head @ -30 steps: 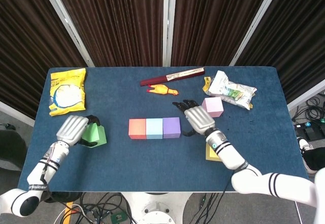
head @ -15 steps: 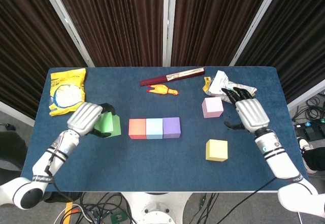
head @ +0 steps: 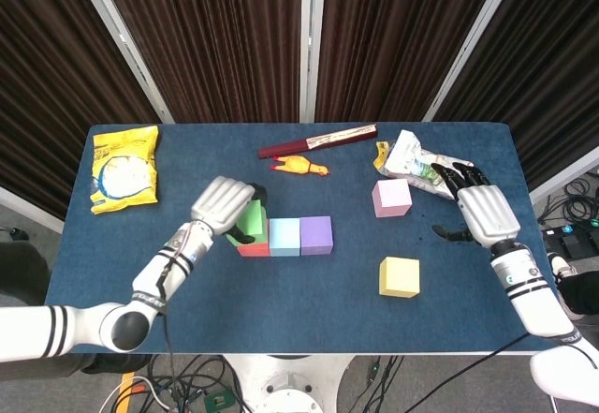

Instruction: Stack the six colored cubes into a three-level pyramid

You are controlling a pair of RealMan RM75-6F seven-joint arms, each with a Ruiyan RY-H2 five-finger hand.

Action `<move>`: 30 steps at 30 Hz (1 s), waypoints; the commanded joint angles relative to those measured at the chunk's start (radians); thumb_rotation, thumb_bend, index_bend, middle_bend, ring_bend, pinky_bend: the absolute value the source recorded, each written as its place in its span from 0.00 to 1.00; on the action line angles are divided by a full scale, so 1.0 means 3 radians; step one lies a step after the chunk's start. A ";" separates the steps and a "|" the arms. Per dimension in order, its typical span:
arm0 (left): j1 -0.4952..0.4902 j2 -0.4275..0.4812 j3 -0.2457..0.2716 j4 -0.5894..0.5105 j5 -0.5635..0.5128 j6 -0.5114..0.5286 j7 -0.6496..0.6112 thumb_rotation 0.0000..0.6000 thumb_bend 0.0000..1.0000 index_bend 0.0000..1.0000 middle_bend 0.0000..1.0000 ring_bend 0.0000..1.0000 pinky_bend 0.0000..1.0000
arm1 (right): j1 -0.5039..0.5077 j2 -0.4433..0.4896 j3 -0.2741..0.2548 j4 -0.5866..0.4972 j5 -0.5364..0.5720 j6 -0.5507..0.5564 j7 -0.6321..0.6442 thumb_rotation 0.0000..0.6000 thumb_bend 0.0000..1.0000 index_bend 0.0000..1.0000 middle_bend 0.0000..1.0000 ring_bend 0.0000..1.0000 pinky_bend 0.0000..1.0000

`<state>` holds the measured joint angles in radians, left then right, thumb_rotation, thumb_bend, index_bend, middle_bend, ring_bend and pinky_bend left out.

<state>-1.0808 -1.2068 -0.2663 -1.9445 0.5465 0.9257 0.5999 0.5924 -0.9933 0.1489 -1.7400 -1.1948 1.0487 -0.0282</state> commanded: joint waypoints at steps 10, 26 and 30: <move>-0.0420 -0.0400 0.0180 0.0346 -0.0294 0.0094 0.0302 1.00 0.00 0.39 0.40 0.85 0.80 | -0.0092 -0.0025 0.0020 0.0157 -0.0034 -0.0055 0.0181 1.00 0.13 0.00 0.15 0.05 0.09; -0.0514 -0.0482 0.0246 0.0480 -0.0343 0.0019 0.0195 1.00 0.00 0.38 0.40 0.85 0.80 | -0.0118 -0.0076 0.0062 0.0240 -0.0034 -0.0123 0.0194 1.00 0.13 0.00 0.15 0.05 0.09; -0.0533 -0.0494 0.0267 0.0488 -0.0336 0.0012 0.0185 1.00 0.00 0.38 0.40 0.85 0.80 | -0.0127 -0.0084 0.0066 0.0250 -0.0033 -0.0136 0.0195 1.00 0.13 0.00 0.15 0.05 0.09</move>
<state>-1.2404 -1.3547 -0.1865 -1.7983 0.4458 0.9296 0.6555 0.5546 -1.0182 0.1688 -1.6650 -1.2048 1.0081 0.0302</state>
